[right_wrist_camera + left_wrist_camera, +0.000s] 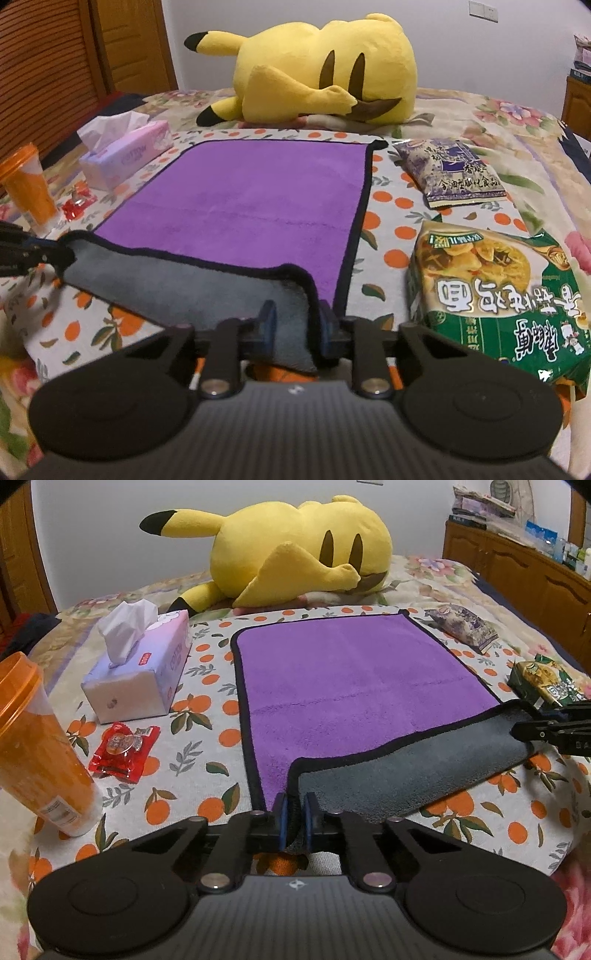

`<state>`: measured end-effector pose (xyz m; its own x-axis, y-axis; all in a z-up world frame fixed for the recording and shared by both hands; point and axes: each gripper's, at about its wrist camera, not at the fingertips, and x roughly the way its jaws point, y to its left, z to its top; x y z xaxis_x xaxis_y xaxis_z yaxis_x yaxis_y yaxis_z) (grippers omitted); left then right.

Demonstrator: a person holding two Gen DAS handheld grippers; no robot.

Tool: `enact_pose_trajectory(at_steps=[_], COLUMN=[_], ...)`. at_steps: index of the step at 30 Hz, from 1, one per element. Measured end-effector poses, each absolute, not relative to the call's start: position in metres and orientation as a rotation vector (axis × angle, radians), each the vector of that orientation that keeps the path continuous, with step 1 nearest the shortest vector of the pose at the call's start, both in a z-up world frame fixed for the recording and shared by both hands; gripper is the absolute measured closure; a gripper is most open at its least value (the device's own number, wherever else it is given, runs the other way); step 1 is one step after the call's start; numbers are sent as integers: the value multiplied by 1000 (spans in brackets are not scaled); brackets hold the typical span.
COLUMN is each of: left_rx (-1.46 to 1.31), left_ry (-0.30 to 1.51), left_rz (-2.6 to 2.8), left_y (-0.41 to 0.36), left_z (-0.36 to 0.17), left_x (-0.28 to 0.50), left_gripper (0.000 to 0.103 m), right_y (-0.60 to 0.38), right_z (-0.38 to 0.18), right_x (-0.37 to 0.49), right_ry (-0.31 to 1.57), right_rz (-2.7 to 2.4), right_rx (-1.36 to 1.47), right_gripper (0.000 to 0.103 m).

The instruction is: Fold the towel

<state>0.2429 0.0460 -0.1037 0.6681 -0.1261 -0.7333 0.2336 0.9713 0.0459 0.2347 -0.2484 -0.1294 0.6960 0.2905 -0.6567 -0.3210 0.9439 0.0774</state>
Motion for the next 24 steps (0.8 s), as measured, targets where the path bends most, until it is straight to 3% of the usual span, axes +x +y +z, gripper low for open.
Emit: enact_pose_trajectory(at_steps=[3,4,5,24], left_rx=[139,140,143,108], left_ry=[802,796,789,655], left_rz=[-214,-217,-218,-233], left_y=[45,45,44,43], left_z=[-101,-100,-99,-62], left_x=[242,241,241,229], left_gripper=[96,96,97,97], right_y=[-248,-248,-248,-258], right_z=[-129,-129,-129,-109], right_x=[234,234,234,229], right_ry=[722,721,721,601], right_rz=[343,343,344,338], right_rx=[-52,-55,-58,-35], right_gripper=[85,93,95,99])
